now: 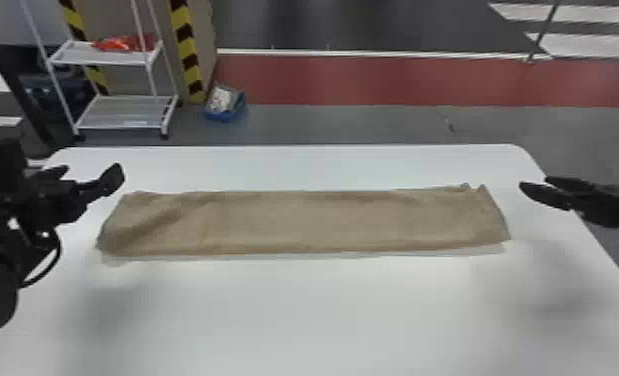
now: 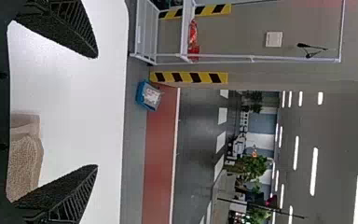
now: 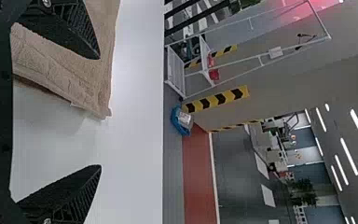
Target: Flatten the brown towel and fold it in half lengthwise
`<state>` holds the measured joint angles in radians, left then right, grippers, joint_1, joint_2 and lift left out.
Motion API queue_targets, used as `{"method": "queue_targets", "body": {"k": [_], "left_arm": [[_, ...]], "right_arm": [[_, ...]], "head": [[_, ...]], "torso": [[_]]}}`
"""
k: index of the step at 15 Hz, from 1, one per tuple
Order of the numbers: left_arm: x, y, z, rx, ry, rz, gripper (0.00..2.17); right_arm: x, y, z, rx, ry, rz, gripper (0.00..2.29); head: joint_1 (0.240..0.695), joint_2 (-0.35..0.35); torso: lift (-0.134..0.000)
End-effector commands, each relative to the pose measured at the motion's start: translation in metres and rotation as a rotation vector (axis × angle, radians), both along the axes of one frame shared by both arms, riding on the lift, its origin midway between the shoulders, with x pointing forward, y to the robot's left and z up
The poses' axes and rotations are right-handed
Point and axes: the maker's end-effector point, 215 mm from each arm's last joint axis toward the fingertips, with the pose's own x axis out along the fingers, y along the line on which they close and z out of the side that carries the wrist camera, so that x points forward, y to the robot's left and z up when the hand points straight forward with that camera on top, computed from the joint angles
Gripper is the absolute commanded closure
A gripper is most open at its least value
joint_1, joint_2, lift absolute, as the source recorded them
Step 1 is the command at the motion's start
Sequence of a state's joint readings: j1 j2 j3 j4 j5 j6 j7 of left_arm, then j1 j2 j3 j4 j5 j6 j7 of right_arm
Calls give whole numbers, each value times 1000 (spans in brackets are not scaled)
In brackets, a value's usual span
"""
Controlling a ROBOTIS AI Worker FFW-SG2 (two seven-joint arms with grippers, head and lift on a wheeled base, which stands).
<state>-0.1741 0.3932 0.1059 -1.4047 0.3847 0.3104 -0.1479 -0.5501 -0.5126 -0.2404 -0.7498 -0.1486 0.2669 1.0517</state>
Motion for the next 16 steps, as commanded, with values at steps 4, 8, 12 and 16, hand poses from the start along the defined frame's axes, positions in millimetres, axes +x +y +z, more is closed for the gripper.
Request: {"method": "queue_targets", "body": {"k": [4,8,12,16], "left_arm": [[3,-3,-5,0,20,-7,36],[7,-5,-5,7,24,-11,39],[8,-7,-11,3,35,-13,39],[8,-7,-11,7,36,-14,39]], "right_arm": [[3,2,-1,-15,-1,1,43],[3,0,0,-21,-3,1,49],[1,-3,-4,-27,-13,-2,70],[0,-5,-4,-32,-13,-4,70]], "head": [[685,-32],[684,-33],[684,-37],[687,-41]], "torso": [[-128],[-128],[-128],[-128]]}}
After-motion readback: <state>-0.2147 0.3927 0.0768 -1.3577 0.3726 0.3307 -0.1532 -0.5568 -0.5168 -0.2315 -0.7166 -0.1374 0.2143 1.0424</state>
